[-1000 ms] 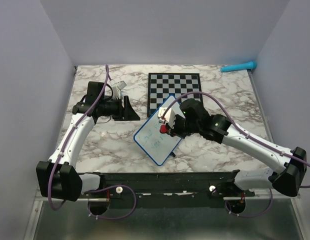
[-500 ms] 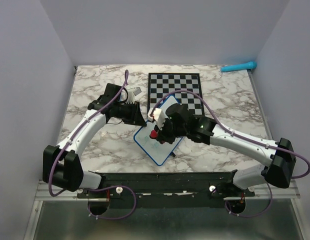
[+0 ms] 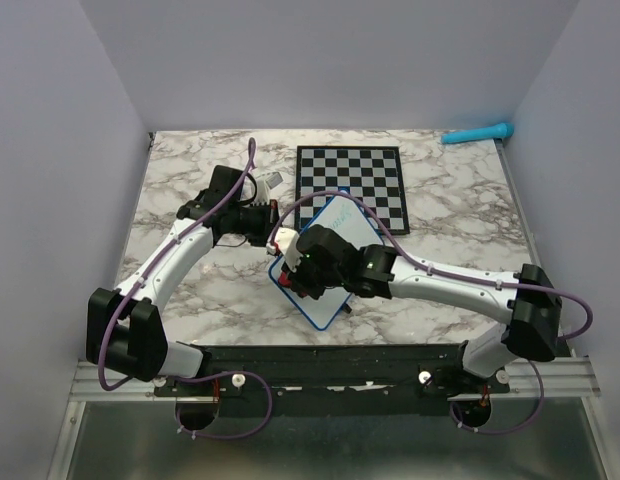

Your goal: Erase the whiteboard

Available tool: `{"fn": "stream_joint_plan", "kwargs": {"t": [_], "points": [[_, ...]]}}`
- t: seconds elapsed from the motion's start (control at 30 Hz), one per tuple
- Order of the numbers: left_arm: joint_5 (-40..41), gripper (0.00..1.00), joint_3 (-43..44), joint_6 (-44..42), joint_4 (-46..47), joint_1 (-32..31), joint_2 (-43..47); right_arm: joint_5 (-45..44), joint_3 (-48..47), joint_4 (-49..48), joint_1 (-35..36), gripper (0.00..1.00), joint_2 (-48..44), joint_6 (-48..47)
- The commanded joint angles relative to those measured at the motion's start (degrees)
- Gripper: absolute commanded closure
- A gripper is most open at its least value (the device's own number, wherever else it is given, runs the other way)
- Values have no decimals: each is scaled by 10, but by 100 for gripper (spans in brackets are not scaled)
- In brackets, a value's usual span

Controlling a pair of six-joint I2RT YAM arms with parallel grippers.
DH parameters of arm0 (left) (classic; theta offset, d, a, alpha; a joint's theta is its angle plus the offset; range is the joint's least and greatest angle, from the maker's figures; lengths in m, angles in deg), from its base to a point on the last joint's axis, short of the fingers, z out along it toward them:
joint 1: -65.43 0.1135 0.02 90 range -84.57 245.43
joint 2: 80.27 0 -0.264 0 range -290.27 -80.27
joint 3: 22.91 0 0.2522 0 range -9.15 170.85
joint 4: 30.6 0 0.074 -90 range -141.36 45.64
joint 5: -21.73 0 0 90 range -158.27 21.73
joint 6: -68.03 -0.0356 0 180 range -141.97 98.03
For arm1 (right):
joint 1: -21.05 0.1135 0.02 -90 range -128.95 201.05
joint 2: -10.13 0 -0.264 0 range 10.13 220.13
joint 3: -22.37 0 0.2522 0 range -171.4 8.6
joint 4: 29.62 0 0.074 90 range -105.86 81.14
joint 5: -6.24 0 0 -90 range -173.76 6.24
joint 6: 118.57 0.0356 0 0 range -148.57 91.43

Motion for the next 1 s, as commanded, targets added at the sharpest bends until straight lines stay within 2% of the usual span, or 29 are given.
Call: {"fn": "stream_joint_plan", "kwargs": {"t": [0.0,0.23,0.43,0.77,0.97], "points": [[7,100,-14,19,24,-1,12,-63,-52,0,8,99,24,22],[12,100,-18,21,29,-2,18,-90,-87,12,8,99,60,22],[14,100,-18,23,35,-2,17,-98,-89,59,20,99,97,2],[20,100,-16,20,31,-1,15,-80,2,83,29,99,58,-5],[19,100,-16,23,35,-2,14,-78,0,93,38,99,61,-9]]}}
